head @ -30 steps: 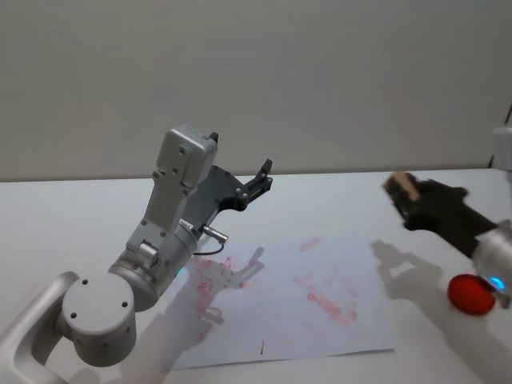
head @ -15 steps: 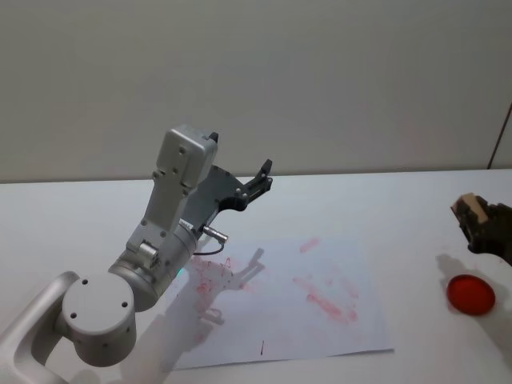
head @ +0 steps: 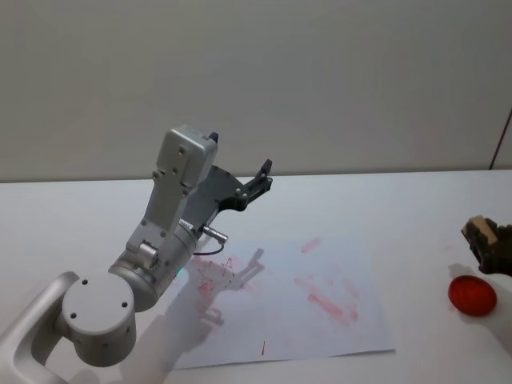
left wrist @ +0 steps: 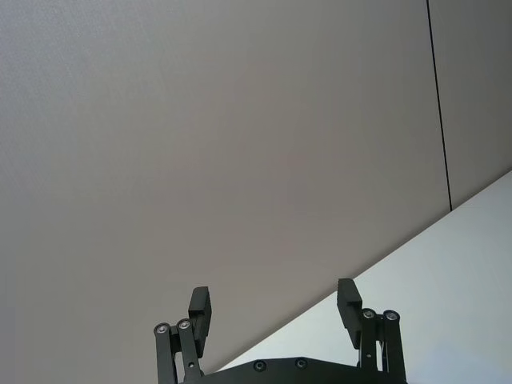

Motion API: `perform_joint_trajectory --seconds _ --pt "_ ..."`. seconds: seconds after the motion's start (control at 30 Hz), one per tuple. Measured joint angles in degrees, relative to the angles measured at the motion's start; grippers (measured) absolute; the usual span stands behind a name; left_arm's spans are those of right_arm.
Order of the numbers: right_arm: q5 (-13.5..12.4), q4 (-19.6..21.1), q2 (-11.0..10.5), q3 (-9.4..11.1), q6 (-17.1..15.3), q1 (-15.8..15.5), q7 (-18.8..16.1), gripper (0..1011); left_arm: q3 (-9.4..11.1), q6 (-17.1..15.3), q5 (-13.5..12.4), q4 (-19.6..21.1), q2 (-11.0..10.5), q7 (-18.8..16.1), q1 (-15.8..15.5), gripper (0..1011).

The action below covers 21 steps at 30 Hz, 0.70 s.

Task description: Use the one hand to pick up the stamp and affix it onto the A4 paper.

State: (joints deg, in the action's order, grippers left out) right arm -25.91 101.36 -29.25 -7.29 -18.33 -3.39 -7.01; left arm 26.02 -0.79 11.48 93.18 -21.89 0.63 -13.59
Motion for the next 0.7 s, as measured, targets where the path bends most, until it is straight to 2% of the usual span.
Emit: perform_joint_trajectory --seconds 0.4,0.7 --pt "0.62 -0.08 -1.08 0.18 -3.4 -1.73 -0.06 219 0.0 0.0 0.0 0.0 0.0 0.0 0.0 1001" --pt "1.8 -0.88 -1.11 -0.07 -4.93 -1.74 -0.62 218 0.0 0.0 0.0 0.0 0.0 0.0 0.0 1001"
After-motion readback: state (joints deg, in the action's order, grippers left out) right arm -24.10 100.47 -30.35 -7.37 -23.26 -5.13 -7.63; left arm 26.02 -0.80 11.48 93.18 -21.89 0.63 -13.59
